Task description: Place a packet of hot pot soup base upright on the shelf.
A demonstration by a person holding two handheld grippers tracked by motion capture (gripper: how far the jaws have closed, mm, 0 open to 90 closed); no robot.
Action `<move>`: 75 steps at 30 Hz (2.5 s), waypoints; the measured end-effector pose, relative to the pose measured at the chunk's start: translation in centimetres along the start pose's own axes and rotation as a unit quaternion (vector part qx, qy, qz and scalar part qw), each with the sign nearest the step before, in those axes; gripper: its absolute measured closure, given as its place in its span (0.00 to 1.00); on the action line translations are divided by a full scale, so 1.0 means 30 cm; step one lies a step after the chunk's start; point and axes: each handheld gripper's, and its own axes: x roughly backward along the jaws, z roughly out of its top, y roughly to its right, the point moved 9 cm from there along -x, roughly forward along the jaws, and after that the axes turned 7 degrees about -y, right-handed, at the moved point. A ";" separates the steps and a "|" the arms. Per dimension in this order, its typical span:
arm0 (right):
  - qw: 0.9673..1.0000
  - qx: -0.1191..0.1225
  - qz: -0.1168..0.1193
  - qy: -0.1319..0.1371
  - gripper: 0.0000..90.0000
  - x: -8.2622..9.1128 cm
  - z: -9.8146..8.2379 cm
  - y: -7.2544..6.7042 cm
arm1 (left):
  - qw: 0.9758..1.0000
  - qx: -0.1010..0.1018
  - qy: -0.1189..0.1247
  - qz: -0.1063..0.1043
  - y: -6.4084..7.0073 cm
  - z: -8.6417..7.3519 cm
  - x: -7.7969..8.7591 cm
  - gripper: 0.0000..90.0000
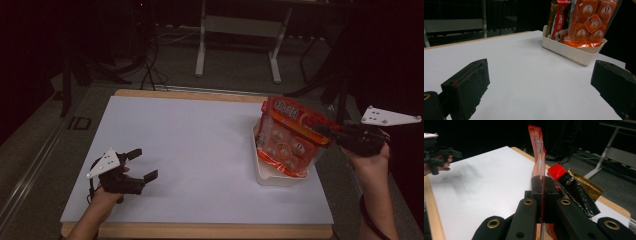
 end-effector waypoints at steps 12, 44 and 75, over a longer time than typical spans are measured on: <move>1.000 0.001 0.002 -0.031 1.00 -0.072 -0.072 -0.004 | 1.000 -0.004 -0.002 -0.001 0.006 -0.004 -0.003 0.03; 0.996 -0.050 -0.054 0.057 0.50 -0.043 -0.085 0.018 | 1.000 -0.008 -0.011 -0.009 0.022 -0.030 -0.021 0.03; 0.997 -0.004 0.053 0.058 0.21 -0.190 -0.001 -0.345 | 1.000 -0.012 -0.019 -0.015 0.043 -0.052 -0.020 0.03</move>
